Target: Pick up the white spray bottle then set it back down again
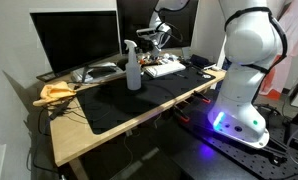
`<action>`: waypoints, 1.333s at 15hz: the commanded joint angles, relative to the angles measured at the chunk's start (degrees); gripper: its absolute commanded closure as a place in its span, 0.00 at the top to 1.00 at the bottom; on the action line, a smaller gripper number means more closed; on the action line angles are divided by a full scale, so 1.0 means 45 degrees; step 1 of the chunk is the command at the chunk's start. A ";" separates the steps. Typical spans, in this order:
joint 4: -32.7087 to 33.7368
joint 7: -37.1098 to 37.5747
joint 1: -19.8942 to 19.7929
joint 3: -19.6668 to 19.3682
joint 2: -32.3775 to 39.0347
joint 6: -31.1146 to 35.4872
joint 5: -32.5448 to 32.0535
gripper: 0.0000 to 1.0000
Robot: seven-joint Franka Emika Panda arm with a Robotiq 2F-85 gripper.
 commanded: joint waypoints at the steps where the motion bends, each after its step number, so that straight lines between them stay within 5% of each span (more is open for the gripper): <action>1: -0.0402 0.0029 -0.0015 0.0024 -0.0399 0.0535 -0.0208 0.98; 20: -0.1358 -0.0976 -0.0864 -0.0660 -0.1337 0.0433 -0.1467 1.00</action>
